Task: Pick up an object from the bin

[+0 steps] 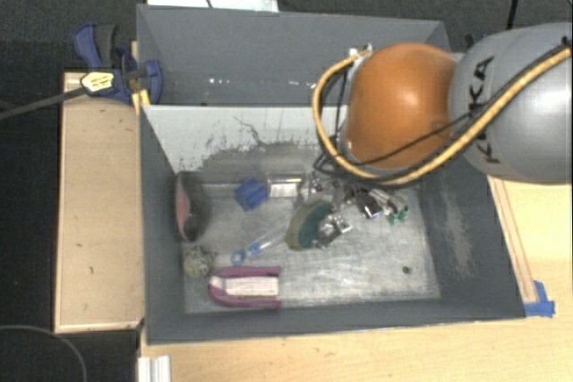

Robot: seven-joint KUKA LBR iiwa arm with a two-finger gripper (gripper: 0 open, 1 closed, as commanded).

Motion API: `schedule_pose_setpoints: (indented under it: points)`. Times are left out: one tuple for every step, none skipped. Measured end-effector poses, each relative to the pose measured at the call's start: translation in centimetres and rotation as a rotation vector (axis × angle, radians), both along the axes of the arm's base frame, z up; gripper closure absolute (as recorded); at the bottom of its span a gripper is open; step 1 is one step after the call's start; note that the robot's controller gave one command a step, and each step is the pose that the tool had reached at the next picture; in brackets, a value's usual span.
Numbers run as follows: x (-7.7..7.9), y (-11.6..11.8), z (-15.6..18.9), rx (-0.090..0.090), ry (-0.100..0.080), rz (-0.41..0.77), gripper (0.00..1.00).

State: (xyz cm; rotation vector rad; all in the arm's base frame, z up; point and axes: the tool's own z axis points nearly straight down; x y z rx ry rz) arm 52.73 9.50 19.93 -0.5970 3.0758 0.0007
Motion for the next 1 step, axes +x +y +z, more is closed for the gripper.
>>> schedule_pose_setpoints:
  points:
    - [-3.74,-2.03,7.37,-0.004,0.000,0.388,1.00]
